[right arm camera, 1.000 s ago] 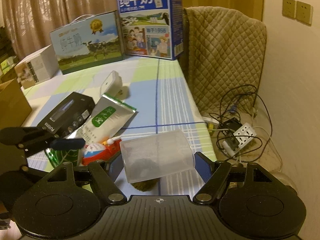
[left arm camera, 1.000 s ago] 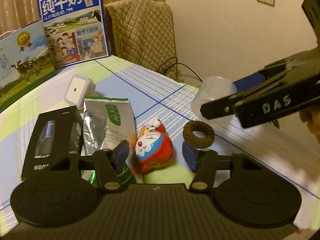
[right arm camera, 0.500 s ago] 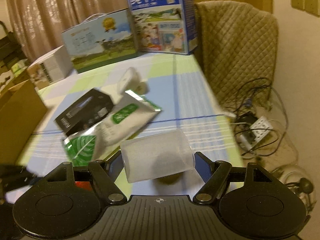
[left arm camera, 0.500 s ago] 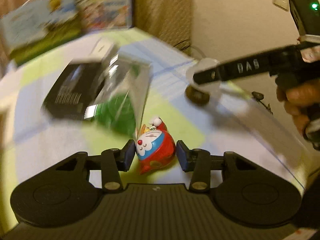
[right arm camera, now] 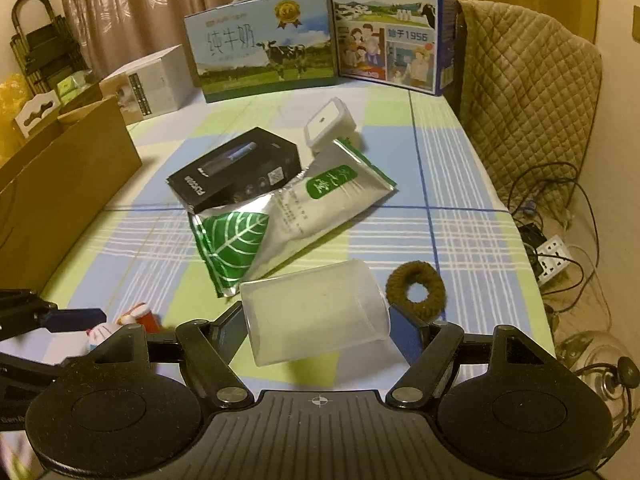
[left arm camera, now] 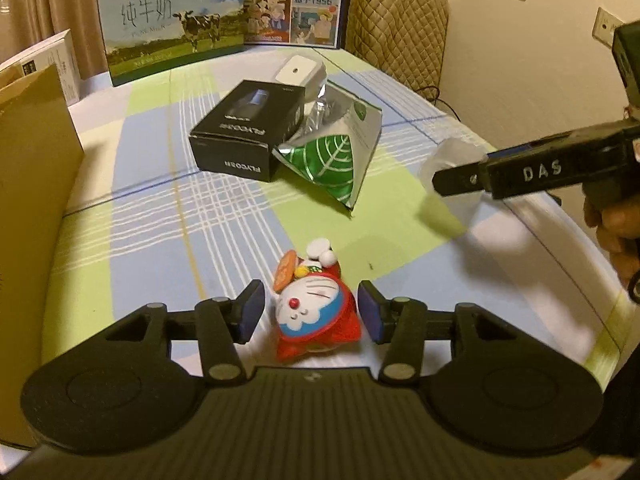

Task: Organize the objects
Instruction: 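Grasp the red doll toy with the left tool while the right tool holds the cup, then carry the red doll and clear cup over the cardboard box with both tools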

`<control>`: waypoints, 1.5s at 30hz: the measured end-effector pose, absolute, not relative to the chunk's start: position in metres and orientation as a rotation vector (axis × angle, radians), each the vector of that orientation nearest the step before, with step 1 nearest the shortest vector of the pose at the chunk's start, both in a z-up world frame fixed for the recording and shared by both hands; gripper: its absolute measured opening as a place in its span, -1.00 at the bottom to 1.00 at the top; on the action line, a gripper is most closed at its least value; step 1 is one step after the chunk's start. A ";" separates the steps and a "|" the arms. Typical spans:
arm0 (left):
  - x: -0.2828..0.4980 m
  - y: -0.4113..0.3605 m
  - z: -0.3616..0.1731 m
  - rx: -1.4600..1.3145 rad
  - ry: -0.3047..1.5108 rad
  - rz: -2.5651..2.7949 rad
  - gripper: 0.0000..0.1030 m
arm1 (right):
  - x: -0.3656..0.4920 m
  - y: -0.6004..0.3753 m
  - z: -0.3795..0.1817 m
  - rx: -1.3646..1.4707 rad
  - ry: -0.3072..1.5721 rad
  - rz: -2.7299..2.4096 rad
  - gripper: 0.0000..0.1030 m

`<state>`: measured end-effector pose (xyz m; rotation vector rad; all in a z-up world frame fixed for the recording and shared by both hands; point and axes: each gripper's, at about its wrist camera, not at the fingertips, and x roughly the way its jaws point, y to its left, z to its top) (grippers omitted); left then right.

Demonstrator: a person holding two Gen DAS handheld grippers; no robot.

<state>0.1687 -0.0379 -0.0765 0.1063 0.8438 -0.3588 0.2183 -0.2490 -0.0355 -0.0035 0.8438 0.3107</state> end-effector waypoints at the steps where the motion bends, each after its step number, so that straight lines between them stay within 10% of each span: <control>1: 0.169 -0.039 -0.078 0.115 0.848 -0.362 -0.11 | 0.219 -0.250 -0.036 -0.001 0.847 0.307 0.40; 45: 0.135 0.001 0.005 0.004 0.755 -0.276 -0.23 | 0.135 -0.194 0.019 0.052 0.759 0.282 0.40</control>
